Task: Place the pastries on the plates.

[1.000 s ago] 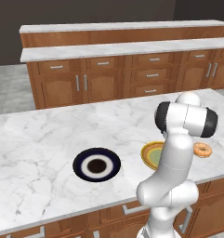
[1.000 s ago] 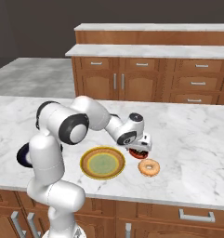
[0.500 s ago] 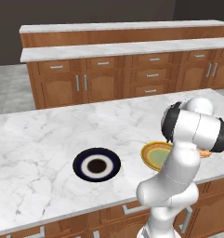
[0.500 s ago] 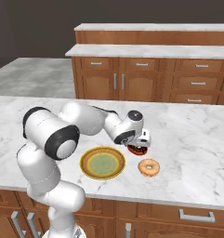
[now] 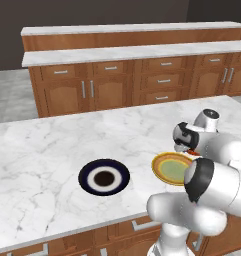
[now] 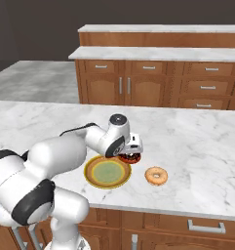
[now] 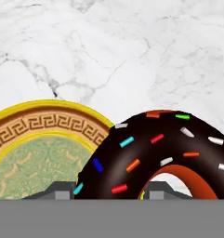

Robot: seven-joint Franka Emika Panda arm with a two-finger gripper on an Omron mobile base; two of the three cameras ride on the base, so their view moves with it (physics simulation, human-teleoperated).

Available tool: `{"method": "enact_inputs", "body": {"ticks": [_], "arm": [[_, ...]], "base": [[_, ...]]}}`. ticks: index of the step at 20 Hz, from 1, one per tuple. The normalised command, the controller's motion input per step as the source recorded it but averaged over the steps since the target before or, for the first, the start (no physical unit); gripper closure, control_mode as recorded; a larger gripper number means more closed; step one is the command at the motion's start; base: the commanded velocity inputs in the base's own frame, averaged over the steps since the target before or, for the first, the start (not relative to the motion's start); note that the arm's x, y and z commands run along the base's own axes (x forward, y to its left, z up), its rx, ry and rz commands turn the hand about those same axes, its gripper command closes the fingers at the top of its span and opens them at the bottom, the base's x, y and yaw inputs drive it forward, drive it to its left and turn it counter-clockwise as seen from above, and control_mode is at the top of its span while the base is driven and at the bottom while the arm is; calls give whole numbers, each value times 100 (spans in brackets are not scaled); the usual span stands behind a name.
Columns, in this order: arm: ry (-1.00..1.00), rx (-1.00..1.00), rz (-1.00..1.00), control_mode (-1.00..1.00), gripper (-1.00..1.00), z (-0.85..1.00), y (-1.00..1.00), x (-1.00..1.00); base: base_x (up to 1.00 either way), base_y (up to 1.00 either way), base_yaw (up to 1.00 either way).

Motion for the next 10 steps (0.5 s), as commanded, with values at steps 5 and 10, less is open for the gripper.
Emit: {"method": "enact_inputs", "body": {"ticks": [5, 10], "arm": [[0, -2, 13, -100, 100, 63, 64, -49], [0, 0, 16, -100, 100, 66, 63, -39]], "base": [[0, 0, 0], [0, 0, 0]]}}
